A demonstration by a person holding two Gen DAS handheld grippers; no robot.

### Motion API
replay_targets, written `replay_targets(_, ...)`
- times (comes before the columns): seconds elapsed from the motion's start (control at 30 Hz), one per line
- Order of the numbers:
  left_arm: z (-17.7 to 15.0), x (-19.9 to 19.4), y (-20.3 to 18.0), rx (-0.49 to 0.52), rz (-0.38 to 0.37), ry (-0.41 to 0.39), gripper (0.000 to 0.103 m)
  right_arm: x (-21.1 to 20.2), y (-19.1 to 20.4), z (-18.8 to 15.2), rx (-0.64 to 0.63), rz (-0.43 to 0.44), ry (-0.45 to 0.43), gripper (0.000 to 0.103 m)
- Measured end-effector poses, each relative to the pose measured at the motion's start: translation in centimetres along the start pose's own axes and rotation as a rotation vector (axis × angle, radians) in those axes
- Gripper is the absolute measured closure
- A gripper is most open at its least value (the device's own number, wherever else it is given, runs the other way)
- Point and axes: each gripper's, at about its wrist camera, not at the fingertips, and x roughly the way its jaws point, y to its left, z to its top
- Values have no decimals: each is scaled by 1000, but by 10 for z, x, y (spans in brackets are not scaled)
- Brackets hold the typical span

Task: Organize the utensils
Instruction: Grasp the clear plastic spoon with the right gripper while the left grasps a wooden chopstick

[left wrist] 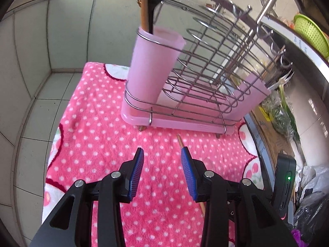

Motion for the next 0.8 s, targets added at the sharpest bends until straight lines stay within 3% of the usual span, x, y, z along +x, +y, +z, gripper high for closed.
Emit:
replay_targets(0.1,6,14,-13,30,-30,76,66,3,8,-1,-35,-36,-6,82)
replay_targets(0.17,9,28,-23,45,-35,146,67,5,14,-1,-63,-75,-18,89)
replay_targets(0.4,14,83,-39,21,-7,365,72,-9,-12,-3,44,38,-63,90)
replay_targets(0.8,16,131,-64,36,103,445,87,-42,-56,-2,120,144,-176,90)
